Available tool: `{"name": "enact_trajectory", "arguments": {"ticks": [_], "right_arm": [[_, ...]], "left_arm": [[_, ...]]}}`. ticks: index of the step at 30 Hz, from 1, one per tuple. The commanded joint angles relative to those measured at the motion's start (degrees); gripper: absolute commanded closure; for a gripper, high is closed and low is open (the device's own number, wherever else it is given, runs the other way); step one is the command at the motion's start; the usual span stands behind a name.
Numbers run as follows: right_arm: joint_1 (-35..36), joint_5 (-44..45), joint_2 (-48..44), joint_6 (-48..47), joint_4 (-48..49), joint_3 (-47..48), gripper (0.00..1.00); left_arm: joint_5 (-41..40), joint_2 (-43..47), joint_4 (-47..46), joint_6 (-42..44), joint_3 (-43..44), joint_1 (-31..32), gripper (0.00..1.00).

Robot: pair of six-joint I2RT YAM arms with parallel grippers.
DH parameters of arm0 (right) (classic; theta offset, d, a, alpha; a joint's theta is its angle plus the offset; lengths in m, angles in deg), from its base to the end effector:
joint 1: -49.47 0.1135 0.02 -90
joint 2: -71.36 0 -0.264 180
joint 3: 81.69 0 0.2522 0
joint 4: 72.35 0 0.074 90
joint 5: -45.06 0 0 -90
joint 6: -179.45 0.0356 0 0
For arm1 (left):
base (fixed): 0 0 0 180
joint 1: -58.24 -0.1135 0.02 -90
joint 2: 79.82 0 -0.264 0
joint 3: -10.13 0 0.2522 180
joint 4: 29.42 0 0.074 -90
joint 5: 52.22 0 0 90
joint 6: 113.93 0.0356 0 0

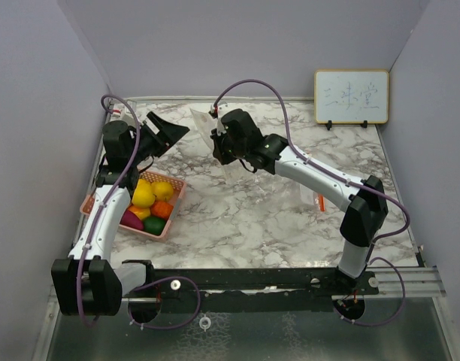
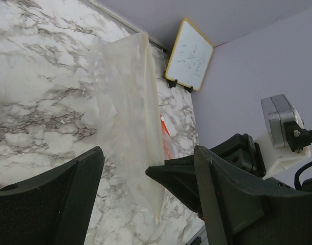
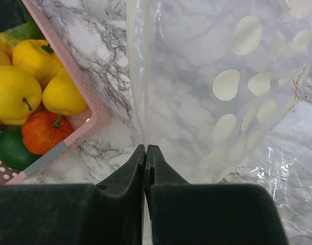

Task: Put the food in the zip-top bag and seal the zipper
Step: Pick up the zipper food storage bag at the center of the board.

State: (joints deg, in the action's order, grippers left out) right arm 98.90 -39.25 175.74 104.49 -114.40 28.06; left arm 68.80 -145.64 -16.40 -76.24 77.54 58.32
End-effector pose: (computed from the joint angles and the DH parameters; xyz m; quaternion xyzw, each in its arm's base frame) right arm 0.2787 0.3201 0.3275 -0.2426 0.8593 0.2015 0.4027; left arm 0.2664 -0.0187 0.3406 -0.1763 0.7442 -0.4550 0.4561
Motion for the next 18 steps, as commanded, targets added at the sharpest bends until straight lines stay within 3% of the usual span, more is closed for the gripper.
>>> {"name": "enact_trajectory", "arguments": {"ticks": [1, 13, 16, 18], "right_arm": [[-0.3, -4.2, 0.2, 1.6, 0.5, 3.2, 0.98], [-0.4, -7.7, -1.1, 2.4, 0.1, 3.5, 0.98], [-0.3, -7.1, -1.5, 2.5, 0.1, 3.1, 0.98], [-0.4, -6.1, -1.6, 2.4, -0.4, 3.4, 0.98]], "left_arm": [[-1.4, -0.2, -5.6, -1.9, -0.8, 2.5, 0.28], [-10.8, -4.9, -3.2, 0.1, -0.1, 10.8, 0.40], [-10.9, -5.6, -3.2, 0.8, 0.3, 11.2, 0.56], [-10.7, -5.5, -3.4, 0.7, 0.0, 11.2, 0.61]]}}
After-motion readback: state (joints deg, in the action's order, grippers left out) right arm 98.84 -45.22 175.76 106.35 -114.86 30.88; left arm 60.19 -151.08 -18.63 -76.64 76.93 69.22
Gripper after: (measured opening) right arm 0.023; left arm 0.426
